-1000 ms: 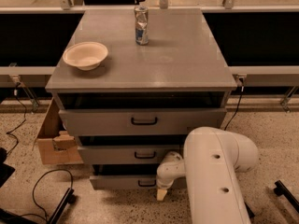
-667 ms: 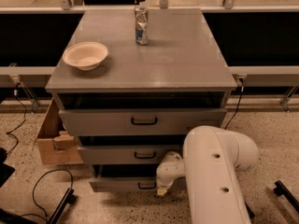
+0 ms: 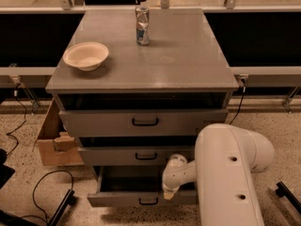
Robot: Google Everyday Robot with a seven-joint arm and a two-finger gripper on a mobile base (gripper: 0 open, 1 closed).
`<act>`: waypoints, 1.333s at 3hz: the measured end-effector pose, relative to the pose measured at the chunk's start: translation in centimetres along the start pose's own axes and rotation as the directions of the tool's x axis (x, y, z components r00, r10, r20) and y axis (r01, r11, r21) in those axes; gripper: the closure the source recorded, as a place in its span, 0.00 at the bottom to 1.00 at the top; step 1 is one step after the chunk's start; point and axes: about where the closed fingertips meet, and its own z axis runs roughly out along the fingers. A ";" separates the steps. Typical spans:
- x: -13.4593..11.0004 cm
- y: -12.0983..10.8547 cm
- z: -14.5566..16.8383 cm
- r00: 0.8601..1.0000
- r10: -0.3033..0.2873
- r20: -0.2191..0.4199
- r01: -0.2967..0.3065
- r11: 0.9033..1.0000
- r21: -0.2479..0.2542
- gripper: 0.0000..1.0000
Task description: Open bottom drawer
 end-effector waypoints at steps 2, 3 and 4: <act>3.7 2.7 -1.5 0.994 0.105 -0.036 -0.103 0.993 0.049 1.00; 5.9 4.5 -2.5 0.980 0.193 -0.050 -0.186 0.976 0.110 1.00; 6.2 4.0 -2.6 0.973 0.225 -0.044 -0.217 0.966 0.138 0.82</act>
Offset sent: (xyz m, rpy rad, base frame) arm -0.0699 -0.0809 0.0204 -0.0627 -0.1503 -0.3599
